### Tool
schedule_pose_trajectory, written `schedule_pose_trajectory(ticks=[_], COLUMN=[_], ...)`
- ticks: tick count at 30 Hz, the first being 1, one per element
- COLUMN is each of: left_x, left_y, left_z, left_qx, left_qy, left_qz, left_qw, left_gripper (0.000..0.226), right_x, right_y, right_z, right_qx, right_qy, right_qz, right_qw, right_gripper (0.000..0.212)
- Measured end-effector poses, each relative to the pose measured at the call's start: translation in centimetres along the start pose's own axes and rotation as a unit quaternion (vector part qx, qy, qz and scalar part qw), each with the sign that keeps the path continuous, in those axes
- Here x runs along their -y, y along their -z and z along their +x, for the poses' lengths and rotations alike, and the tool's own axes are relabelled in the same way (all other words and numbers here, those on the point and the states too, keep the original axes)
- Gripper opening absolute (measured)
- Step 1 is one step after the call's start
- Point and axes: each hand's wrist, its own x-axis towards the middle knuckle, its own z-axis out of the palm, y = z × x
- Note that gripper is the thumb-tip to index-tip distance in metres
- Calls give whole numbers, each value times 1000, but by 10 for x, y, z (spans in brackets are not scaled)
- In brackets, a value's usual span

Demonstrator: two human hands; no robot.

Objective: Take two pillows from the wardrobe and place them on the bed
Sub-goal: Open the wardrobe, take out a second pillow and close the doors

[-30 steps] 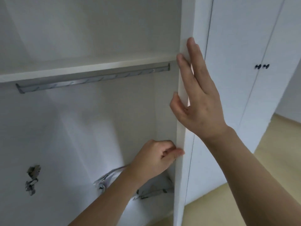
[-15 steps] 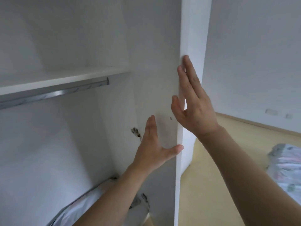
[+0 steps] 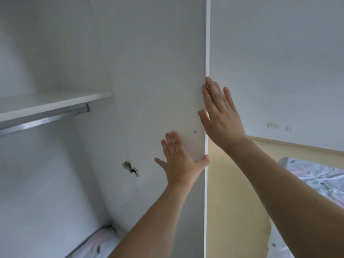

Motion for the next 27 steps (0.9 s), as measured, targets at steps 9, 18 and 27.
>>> schedule_pose_trajectory(ticks=[9, 18, 27], left_x=[-12, 136, 318], left_y=[-32, 23, 127], left_z=[19, 12, -62], left_qx=[-19, -44, -43], left_qy=[-1, -81, 89], left_qz=[-13, 50, 198], left_qw=[1000, 994, 975], left_gripper=[132, 94, 81], right_x=[-20, 65, 245], right_y=[-11, -42, -117], right_z=[6, -4, -43], right_qx=[60, 23, 220], right_qy=[-26, 54, 125], right_qz=[-100, 30, 248], right_qw=[993, 998, 935], right_gripper=[65, 58, 65])
